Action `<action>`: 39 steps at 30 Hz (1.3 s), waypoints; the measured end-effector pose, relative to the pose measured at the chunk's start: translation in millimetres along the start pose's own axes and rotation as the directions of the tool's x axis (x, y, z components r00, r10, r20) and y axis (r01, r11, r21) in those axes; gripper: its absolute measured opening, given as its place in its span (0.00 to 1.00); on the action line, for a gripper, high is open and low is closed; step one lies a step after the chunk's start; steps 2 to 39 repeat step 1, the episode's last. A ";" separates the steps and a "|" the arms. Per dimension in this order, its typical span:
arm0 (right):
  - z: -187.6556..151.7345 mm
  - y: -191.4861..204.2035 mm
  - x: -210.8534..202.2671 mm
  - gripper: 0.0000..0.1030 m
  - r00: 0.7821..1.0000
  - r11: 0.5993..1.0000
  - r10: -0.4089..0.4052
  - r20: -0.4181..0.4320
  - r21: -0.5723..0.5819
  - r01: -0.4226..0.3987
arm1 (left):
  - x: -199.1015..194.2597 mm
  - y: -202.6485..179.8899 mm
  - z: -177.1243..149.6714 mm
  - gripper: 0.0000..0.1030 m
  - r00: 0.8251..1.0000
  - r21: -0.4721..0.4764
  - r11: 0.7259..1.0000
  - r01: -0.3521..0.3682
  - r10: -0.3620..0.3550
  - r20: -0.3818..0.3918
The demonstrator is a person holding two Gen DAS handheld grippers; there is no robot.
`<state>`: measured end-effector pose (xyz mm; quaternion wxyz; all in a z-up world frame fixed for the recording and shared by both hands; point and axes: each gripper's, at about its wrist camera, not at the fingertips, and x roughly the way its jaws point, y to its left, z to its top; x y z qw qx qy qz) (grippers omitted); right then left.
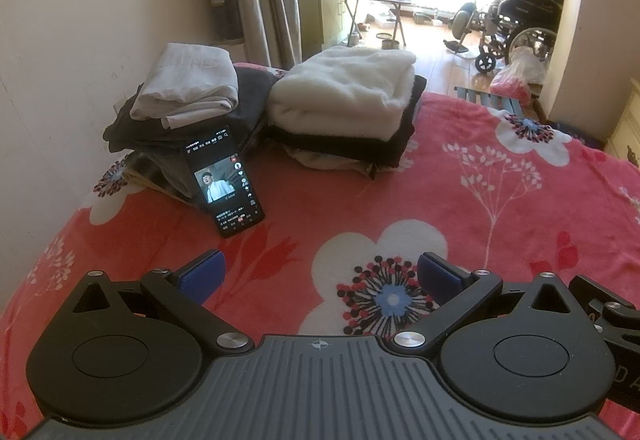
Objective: Fold clothes
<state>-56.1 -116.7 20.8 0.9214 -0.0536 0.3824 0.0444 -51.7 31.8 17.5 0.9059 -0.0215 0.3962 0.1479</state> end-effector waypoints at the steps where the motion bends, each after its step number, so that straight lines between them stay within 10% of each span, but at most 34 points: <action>1: -0.2 -0.2 -0.2 1.00 1.000 1.000 0.000 0.000 0.001 0.000 | -0.3 -0.1 -0.3 1.00 1.000 0.001 1.000 0.000 0.000 0.001; 39: -0.2 -0.2 -0.2 1.00 1.000 1.000 0.000 0.000 0.001 0.000 | -0.3 -0.1 -0.3 1.00 1.000 0.001 1.000 0.000 0.000 0.001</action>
